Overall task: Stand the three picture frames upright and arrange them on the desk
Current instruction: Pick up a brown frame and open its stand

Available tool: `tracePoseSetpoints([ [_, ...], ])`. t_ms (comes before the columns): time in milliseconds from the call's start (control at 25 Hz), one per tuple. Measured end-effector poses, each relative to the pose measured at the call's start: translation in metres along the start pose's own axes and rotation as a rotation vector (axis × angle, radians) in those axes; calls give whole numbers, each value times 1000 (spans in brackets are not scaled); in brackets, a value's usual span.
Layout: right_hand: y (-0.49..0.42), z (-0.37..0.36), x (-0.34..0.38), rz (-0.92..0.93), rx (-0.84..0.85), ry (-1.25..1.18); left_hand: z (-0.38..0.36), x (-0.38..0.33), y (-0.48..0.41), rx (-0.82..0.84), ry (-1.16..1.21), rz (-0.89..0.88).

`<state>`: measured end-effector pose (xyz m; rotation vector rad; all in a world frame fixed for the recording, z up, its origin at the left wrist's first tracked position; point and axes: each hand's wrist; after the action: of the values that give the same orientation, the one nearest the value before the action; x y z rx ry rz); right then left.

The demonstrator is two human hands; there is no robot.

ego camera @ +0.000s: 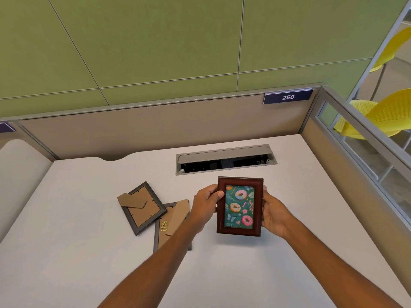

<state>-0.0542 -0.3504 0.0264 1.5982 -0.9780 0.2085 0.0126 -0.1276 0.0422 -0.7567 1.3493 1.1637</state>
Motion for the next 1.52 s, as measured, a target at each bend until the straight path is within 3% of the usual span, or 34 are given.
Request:
tracePoseSetpoints([
  [640, -47, 49, 44, 128, -75, 4, -66, 0, -61, -8, 29, 53],
  [1400, -76, 50, 35, 122, -102, -35, -66, 16, -74, -30, 17, 74],
  [1520, -74, 56, 32, 121, -167, 3, -60, 19, -66, -37, -30, 102],
])
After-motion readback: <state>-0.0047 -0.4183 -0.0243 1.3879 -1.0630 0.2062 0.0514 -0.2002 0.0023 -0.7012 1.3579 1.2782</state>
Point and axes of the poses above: each hand's wrist, its own y-axis away from the middle knuckle, its own z-axis out of the back of the hand, x = y × z, and after that the axes turned 4 degrees about -z, right-handed
